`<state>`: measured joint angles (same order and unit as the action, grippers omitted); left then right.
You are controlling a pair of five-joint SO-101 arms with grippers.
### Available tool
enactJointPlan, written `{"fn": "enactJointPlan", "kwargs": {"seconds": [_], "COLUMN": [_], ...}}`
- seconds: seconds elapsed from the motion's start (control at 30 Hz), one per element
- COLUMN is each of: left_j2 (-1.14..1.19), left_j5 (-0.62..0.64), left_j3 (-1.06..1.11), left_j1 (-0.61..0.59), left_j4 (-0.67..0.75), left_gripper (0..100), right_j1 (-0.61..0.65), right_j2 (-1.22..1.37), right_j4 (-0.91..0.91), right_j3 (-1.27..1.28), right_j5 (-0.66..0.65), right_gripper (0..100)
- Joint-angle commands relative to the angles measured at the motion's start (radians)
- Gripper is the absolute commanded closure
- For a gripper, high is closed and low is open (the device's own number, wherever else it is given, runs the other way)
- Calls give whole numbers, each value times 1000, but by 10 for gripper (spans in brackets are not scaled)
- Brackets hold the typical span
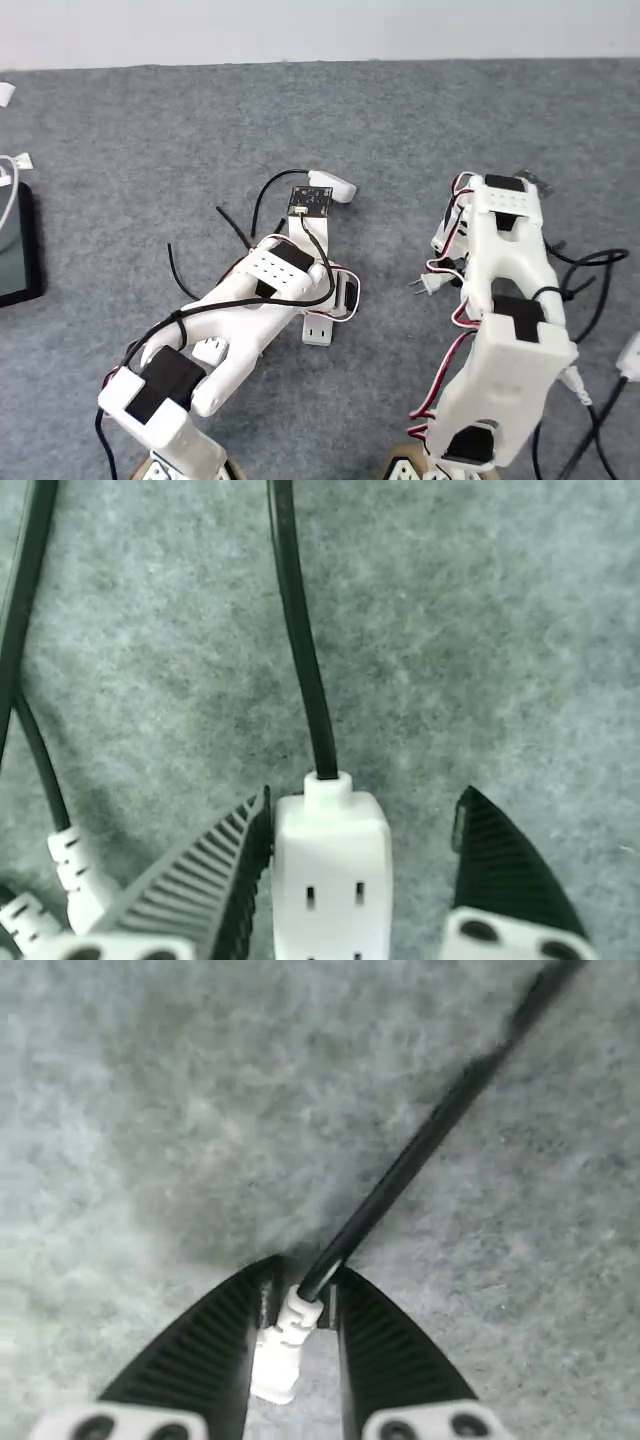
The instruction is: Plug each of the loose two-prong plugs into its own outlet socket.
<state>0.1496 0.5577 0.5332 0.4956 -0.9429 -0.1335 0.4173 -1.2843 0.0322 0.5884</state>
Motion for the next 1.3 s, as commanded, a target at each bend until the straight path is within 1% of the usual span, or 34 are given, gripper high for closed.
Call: {"fn": "enactJointPlan", "kwargs": {"seconds": [0.0,0.07,0.17,0.27,0.33,0.4,0.67,0.77,0.87,1.03,1.13,1.27], "left_j2": [-6,-6,-6,-6,-6,-6,-6,-6,-6,-6,-6,-6], "left_j5": [-11,-11,-11,-11,-11,-11,-11,-11,-11,-12,-12,-12], "left_j3": [-41,-41,-41,-41,-39,-39,-39,-39,-39,-39,-39,-39], "left_j1": [0,0,0,0,0,0,0,-2,-2,0,0,0], "left_j4": [8,8,8,6,6,6,6,6,0,-9,-9,-9], "left_gripper": [728,728,728,728,728,728,728,728,728,728,728,728], "right_j1": [27,58,137,203,222,225,225,213,202,202,200,203], "right_j2": [-153,-209,-265,-268,-259,-234,-19,38,44,42,38,2], "right_j4": [-38,-58,-79,-124,-147,-154,-81,-70,-113,-131,-160,-156], "right_j3": [-54,-54,-49,-49,-41,-35,-40,-87,-150,-169,-173,-127], "right_j5": [-144,-261,-494,-713,-819,-872,-899,-870,-836,-779,-773,-770], "right_gripper": [991,991,991,991,991,991,984,939,908,909,909,909]}}
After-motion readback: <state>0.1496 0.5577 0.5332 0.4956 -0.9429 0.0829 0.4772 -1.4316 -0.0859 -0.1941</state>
